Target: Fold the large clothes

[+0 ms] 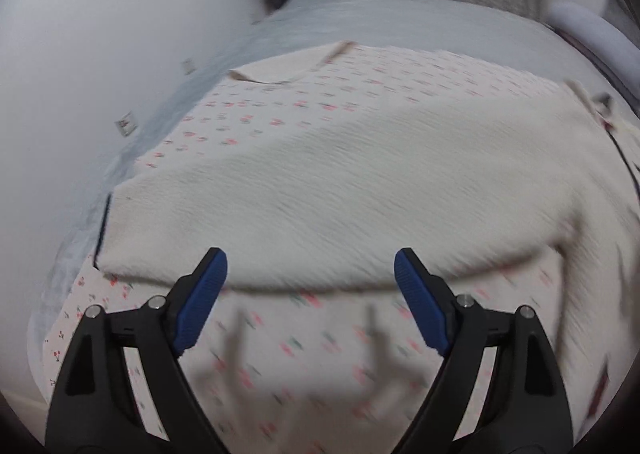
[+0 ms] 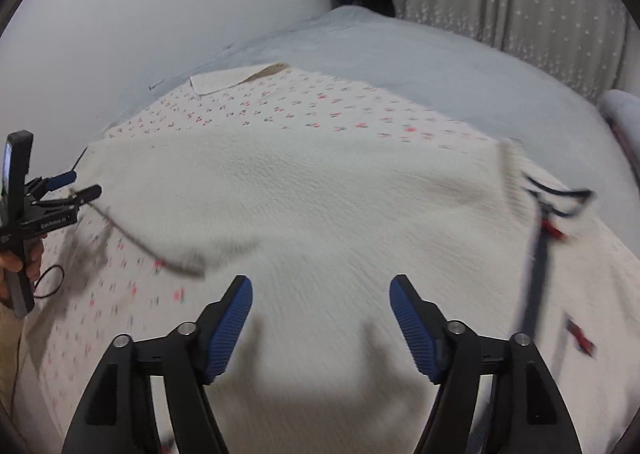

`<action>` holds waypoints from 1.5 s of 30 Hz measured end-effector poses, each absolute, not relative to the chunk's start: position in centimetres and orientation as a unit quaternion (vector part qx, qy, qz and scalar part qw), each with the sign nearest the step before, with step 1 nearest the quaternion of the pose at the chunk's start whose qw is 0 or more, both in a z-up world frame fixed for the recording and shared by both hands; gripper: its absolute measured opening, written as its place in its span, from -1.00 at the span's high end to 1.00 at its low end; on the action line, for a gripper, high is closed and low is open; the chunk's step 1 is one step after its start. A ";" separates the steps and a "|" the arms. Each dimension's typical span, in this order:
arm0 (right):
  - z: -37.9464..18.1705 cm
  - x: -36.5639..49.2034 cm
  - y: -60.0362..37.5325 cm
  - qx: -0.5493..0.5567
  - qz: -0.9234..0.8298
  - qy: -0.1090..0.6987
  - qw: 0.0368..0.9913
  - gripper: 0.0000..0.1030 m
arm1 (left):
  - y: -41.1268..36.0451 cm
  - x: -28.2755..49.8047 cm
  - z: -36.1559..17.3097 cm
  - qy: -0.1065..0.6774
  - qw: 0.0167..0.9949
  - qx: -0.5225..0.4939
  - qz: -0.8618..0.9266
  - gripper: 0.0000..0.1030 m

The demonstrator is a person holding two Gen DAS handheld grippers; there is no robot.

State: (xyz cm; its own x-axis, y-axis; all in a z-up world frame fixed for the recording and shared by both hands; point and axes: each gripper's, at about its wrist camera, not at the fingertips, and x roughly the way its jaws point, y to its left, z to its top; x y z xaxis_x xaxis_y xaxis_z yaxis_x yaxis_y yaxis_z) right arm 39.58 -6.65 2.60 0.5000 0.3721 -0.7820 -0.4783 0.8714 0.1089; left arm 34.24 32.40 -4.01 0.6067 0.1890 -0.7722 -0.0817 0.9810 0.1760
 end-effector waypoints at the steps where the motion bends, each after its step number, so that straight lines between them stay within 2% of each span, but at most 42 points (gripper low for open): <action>1: 3.0 38.5 -8.7 -0.058 0.239 0.435 0.866 -0.53 | 31.0 33.2 -4.1 0.445 0.892 0.055 0.056 -0.67; 8: 3.6 27.5 -24.9 -0.031 0.125 0.457 0.880 -0.62 | 23.7 24.2 -5.8 0.497 0.865 -0.023 -0.070 -0.67; 14: 1.2 16.1 -35.6 0.042 0.046 0.486 0.872 -0.63 | 20.9 17.4 -6.1 0.500 0.861 -0.016 -0.096 -0.67; 19: -0.8 8.1 -38.3 0.076 0.033 0.489 0.868 -0.63 | 22.5 12.5 -6.0 0.494 0.863 -0.037 -0.102 -0.67; 26: -1.1 -0.3 -37.6 0.046 0.053 0.462 0.884 -0.63 | 23.9 5.1 -6.8 0.487 0.866 -0.028 -0.110 -0.67; 33: -3.5 -2.5 -36.8 -0.035 0.031 0.471 0.881 -0.64 | 21.5 3.2 -10.5 0.506 0.857 0.022 -0.096 -0.67; 43: -4.1 1.4 -35.6 -0.074 -0.006 0.422 0.904 -0.62 | 20.5 5.4 -10.7 0.456 0.888 -0.026 -0.056 -0.67; 45: -4.0 1.9 -35.0 -0.101 -0.015 0.403 0.910 -0.53 | 20.2 5.5 -10.7 0.449 0.892 -0.035 -0.051 -0.67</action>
State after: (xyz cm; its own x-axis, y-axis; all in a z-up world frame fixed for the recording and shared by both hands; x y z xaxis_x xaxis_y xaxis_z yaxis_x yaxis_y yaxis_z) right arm 1.86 -35.02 -4.00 0.6751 -0.1089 -0.7296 -0.0537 0.9792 -0.1958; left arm 5.55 20.24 -10.70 0.5923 -0.1227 -0.7963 0.0602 0.9923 -0.1082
